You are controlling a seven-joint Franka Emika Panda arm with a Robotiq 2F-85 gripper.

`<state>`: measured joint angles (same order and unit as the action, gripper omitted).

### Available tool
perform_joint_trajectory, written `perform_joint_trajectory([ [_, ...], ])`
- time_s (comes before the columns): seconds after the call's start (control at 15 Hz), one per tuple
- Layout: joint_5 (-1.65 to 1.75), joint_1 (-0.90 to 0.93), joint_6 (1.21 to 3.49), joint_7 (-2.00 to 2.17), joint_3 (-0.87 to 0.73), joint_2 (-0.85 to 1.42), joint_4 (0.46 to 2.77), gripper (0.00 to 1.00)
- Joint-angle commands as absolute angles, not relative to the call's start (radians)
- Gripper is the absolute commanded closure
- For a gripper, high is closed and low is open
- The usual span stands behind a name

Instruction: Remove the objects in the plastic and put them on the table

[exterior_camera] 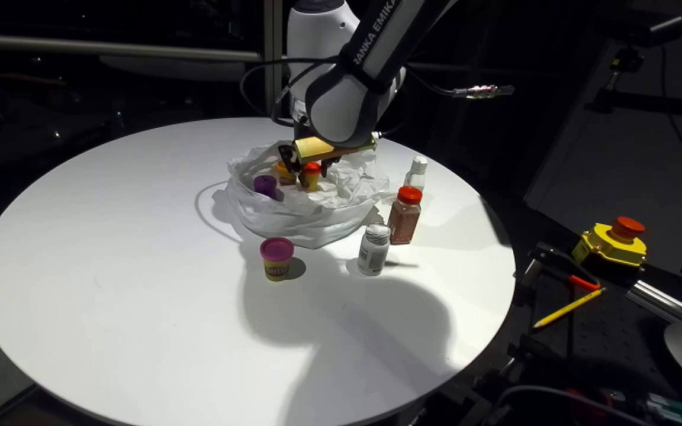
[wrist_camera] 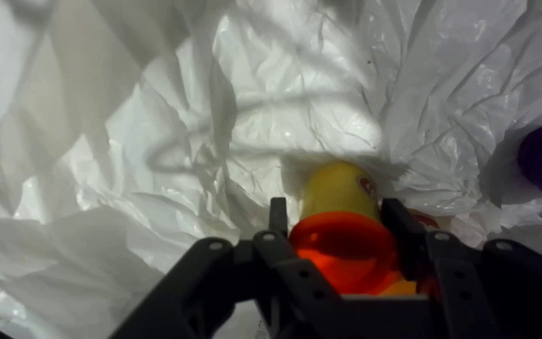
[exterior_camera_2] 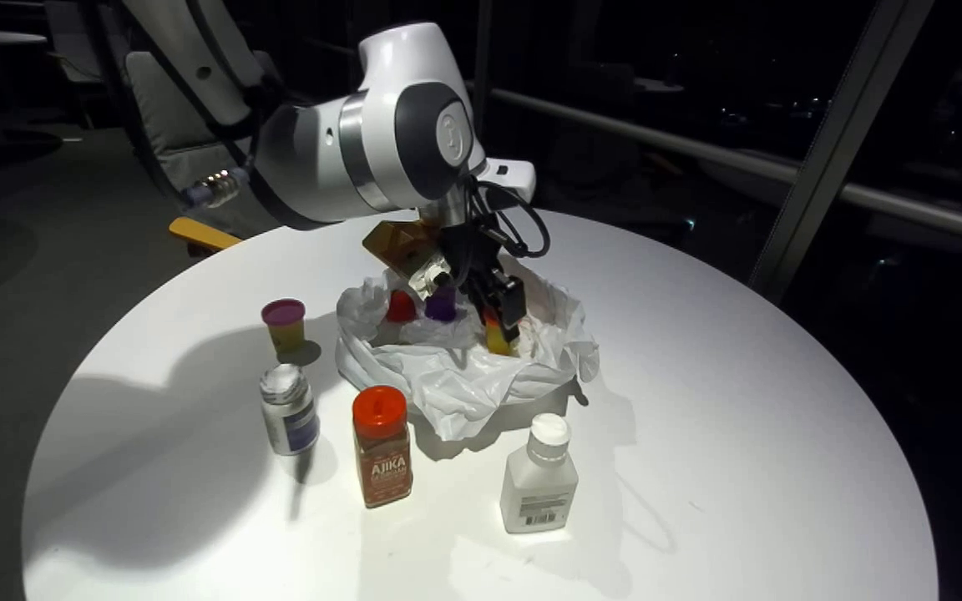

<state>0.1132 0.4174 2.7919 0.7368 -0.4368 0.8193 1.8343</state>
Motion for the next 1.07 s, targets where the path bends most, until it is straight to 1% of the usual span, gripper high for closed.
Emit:
perform_joint_trajectory([
  [0.0, 0.198, 0.588, 2.793, 0.876, -0.568, 0.736, 1.951, 0.72],
  [0.27, 0.325, 0.814, 2.75, 1.013, -0.709, 0.61, 2.087, 0.72],
  [0.47, 0.383, 0.916, 2.599, 1.058, -0.72, 0.481, 2.138, 0.72],
  [0.67, 0.446, 0.902, 2.49, 1.052, -0.627, 0.361, 2.177, 0.72],
  [0.73, 0.449, 0.868, 2.458, 1.034, -0.572, 0.343, 2.184, 0.72],
  [0.87, 0.471, 0.806, 2.419, 1.062, -0.479, 0.337, 2.199, 0.72],
  [1.0, 0.484, 0.726, 2.428, 1.074, -0.386, 0.356, 2.215, 0.72],
])
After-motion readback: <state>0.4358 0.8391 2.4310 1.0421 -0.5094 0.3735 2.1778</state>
